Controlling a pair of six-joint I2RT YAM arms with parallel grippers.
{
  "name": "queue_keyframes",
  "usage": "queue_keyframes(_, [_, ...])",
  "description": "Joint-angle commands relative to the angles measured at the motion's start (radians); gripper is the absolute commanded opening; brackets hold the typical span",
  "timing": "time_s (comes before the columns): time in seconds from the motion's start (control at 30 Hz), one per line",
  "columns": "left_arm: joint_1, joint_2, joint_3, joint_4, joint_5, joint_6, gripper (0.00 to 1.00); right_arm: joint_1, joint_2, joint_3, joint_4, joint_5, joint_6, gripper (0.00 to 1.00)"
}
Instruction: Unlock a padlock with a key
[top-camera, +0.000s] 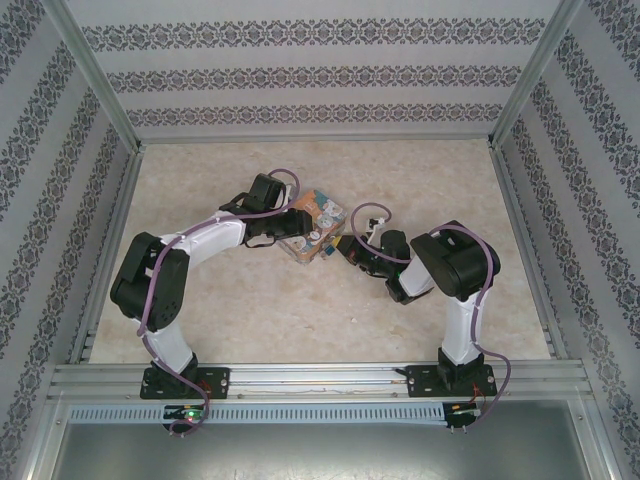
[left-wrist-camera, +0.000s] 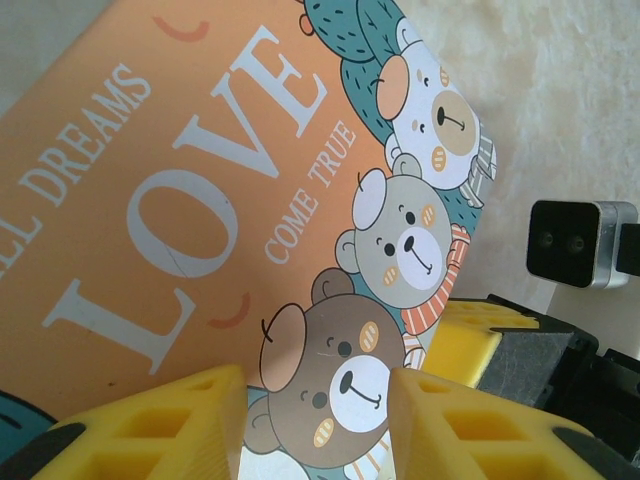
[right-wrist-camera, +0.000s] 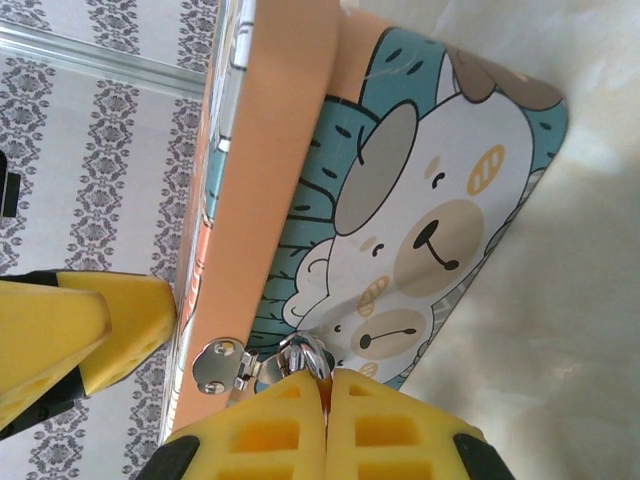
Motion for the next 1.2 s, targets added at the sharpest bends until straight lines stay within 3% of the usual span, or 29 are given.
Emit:
queue_keyframes(0.0, [-0.008, -0.013, -0.040, -0.037, 0.008, -0.020, 0.42, -0.001, -0.009, -0.010, 0.081, 0.036, 0.016, 0.00])
queue_keyframes(0.43, [-0.008, -0.124, -0.059, 0.012, 0.010, -0.045, 0.47, -0.070, -0.124, -0.101, 0.018, 0.032, -0.067, 0.00])
queue_keyframes(0.7, [-0.005, -0.285, -0.112, -0.010, -0.094, 0.005, 0.53, -0.111, -0.309, -0.150, -0.133, -0.007, -0.160, 0.00])
queue_keyframes(1.17, [0.019, -0.723, -0.386, 0.021, -0.424, 0.087, 0.67, -0.112, -0.769, -0.108, -0.815, -0.060, -0.439, 0.00])
